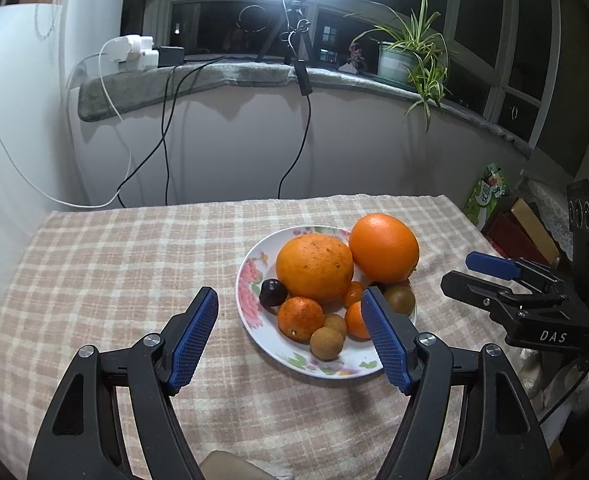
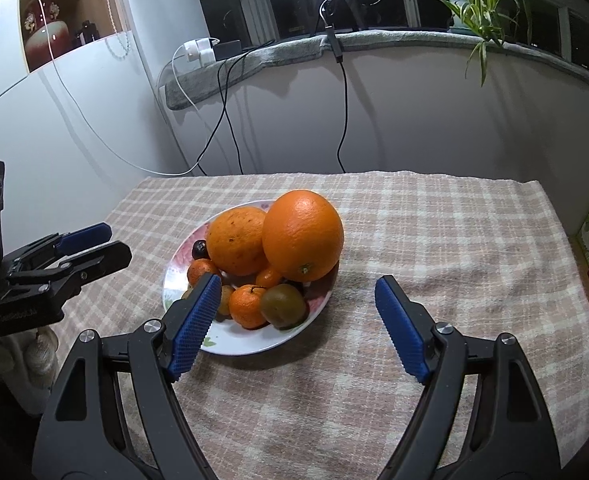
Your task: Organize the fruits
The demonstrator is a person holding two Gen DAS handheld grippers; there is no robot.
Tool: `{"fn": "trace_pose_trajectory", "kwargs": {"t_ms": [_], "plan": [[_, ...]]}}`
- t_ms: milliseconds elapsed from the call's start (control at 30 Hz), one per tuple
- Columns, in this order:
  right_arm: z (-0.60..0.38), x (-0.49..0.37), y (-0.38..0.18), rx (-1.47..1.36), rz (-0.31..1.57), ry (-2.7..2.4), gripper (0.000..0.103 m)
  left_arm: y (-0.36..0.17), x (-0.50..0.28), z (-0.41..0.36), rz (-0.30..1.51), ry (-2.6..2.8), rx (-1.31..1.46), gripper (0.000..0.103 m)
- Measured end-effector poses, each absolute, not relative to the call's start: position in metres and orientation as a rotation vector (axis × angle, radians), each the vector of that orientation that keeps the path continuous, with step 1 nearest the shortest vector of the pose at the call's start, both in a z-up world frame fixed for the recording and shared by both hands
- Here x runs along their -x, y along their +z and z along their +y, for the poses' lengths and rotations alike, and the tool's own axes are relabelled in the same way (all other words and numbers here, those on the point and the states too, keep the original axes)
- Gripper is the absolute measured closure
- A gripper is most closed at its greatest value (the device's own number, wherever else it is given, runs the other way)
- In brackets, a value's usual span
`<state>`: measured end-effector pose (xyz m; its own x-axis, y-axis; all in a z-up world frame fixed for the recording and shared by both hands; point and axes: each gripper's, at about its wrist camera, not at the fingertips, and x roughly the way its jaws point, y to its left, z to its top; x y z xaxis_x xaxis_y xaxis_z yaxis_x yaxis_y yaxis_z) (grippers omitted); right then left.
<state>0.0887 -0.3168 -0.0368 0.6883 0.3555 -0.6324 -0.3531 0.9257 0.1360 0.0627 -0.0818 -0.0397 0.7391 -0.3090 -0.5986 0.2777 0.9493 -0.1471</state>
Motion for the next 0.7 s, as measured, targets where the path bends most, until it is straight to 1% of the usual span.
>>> {"fn": "trace_pose_trajectory", "kwargs": {"t_ms": [33, 67, 100, 700], "plan": [[-0.3171, -0.0886, -0.0367, -0.005, 0.707, 0.394, 0.018, -0.0396, -0.0623, -0.0823, 0.665, -0.322, 0.047, 0.029], [-0.3175, -0.0877, -0.0363, -0.007, 0.702, 0.392, 0.011, -0.0394, -0.0619, -0.0828, 0.665, -0.322, 0.047, 0.029], [-0.3183, -0.0865, -0.0357, -0.009, 0.692, 0.393, 0.010, -0.0392, -0.0618, -0.0828, 0.664, -0.323, 0.047, 0.029], [-0.3139, -0.0825, -0.0375, 0.014, 0.689, 0.383, 0.010, -0.0384, -0.0610, -0.0831, 0.662, -0.322, 0.045, 0.029]]}}
